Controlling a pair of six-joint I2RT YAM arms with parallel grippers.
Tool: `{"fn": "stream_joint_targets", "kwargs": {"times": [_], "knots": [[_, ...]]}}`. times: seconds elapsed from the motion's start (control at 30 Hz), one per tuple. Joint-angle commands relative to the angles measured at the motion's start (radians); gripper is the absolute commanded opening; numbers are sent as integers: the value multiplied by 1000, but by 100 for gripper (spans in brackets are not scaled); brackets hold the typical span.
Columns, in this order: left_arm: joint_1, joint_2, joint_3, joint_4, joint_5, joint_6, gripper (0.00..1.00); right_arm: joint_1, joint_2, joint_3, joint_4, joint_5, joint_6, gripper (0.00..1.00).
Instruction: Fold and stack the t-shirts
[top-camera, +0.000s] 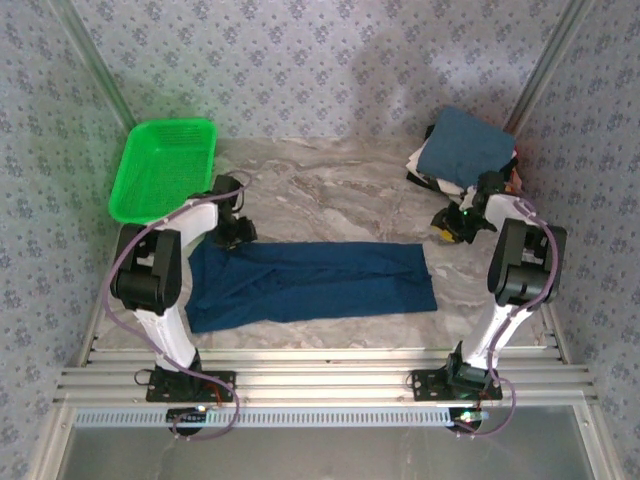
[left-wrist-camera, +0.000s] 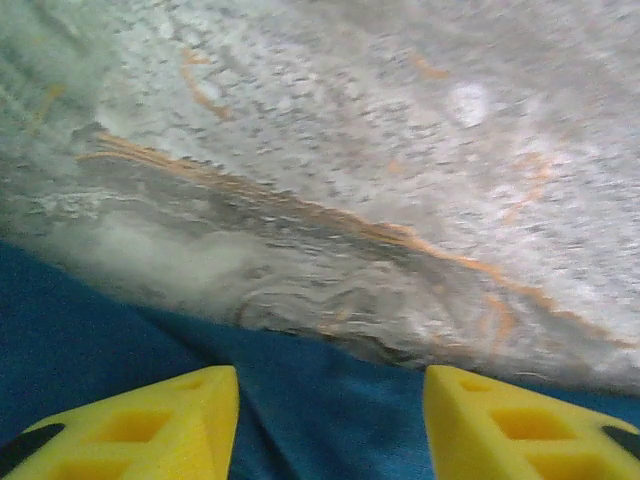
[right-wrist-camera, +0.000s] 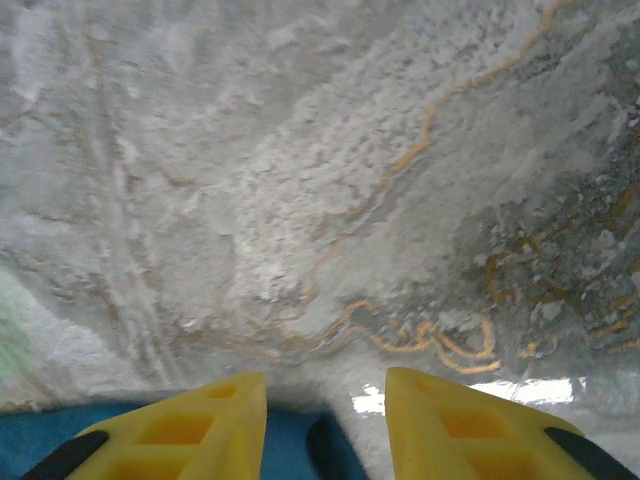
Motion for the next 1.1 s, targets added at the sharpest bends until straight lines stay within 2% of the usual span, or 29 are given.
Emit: {"fn": "stream_joint_targets", "kwargs": {"times": [0.0,0.07,0.13,0.27,0.4,0.57,0.83,1.07], "knots": [[-5,-94,53,-39,49,25,59,14,-136,-20,-11,-56,-30,54],[-5,-138,68,-88,54,51,63,22,-229,-87,12,-66,-36,70],[-5,-186,66,-122,69,91,66,28,-327,-149,45,-92,-29,81],[0,-234,56,-257,43,199,68,55,-526,-269,84,-115,-17,93],[43,-250,2,-306,85,254,67,82,-647,-357,64,-156,-5,100],[114,-216,-56,-283,188,291,64,172,-774,-430,86,-165,32,100],[130,-125,-48,-224,192,354,59,385,-855,-447,79,-127,71,100],[129,-96,-45,-223,177,371,53,446,-863,-458,66,-81,89,100]]}}
